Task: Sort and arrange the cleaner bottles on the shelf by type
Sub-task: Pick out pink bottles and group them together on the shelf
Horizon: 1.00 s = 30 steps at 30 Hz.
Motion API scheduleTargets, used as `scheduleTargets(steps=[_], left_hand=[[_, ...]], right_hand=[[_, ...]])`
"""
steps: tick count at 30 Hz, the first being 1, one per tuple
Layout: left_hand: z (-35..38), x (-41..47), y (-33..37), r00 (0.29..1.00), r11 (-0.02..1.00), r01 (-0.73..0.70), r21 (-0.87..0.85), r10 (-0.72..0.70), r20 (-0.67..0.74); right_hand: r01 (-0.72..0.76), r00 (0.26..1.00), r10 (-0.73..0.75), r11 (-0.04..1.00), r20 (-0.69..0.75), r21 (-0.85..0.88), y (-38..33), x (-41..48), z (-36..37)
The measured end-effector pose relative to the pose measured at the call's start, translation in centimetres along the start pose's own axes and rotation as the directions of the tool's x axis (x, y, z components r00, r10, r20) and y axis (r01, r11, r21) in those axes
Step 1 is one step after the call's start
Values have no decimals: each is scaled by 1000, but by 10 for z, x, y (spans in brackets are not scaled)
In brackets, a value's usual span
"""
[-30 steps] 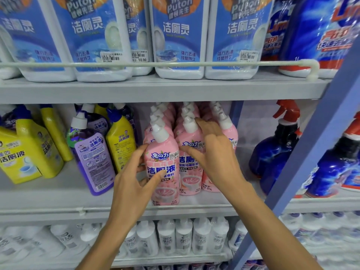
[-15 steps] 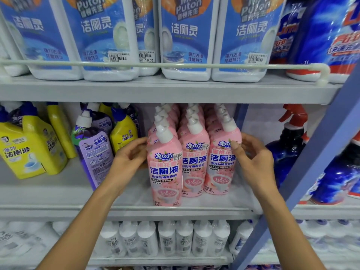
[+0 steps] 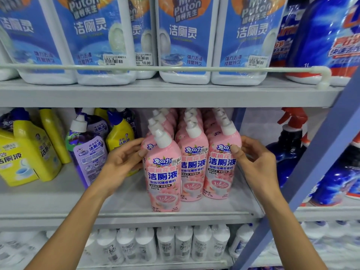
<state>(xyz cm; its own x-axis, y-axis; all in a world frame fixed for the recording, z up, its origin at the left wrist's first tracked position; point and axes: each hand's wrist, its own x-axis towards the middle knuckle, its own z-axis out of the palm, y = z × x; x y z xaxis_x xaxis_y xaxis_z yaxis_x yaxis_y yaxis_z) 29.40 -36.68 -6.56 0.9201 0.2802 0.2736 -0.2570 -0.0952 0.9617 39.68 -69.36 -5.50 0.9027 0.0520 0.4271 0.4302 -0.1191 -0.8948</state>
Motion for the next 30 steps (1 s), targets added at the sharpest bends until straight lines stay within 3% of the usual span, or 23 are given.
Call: scheduleTargets(steps=[7, 12, 17, 26, 30], left_hand=[[-7, 3, -5, 998, 998, 21, -51, -18, 53], [-5, 27, 0, 978, 998, -6, -63, -7, -207], [1, 40, 0, 986, 991, 132, -29, -135, -101], [-2, 45, 2, 987, 990, 143, -23, -144, -68], [4, 60, 11, 983, 995, 100, -29, -103, -152]], right_hand=[[-25, 999, 23, 997, 34, 74, -1, 3, -5], [-85, 988, 103, 984, -117, 155, -8, 39, -3], [-238, 971, 234, 967, 52, 91, -14, 66, 11], [-278, 961, 274, 947, 49, 162, -4, 70, 12], [-233, 969, 243, 958, -43, 167, -7, 79, 15]])
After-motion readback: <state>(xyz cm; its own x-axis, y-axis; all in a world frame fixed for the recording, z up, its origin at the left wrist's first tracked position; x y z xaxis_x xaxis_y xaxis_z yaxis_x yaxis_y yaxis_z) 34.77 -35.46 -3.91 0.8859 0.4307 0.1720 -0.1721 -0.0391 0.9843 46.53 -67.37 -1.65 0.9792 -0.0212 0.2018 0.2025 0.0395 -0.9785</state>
